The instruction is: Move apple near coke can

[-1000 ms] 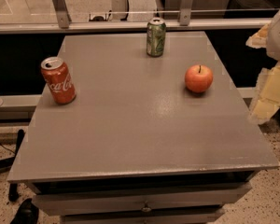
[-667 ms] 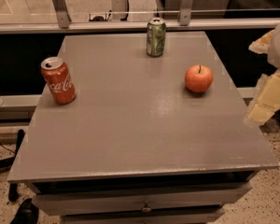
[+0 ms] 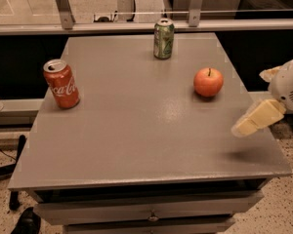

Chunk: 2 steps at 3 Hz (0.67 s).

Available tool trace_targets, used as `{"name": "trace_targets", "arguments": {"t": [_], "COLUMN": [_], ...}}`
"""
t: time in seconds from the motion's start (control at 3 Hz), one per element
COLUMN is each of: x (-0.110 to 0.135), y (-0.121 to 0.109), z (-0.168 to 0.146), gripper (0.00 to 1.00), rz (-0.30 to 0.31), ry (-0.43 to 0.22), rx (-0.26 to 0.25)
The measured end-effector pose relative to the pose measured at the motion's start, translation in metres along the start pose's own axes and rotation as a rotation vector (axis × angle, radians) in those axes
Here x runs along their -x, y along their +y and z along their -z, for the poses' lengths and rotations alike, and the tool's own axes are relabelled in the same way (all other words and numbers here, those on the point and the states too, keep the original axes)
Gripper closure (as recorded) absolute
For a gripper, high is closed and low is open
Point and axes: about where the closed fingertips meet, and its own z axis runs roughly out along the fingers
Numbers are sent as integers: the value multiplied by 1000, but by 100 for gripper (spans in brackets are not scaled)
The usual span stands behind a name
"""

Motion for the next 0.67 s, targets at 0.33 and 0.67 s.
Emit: {"name": "trace_targets", "arguments": {"t": [0.33,0.67], "x": [16,45], "y": [-18,-34], "z": [-41,-68], "gripper": [0,0], "rz": [-104,-164], "ry": [-142,-273], "rx": [-19,-30]}}
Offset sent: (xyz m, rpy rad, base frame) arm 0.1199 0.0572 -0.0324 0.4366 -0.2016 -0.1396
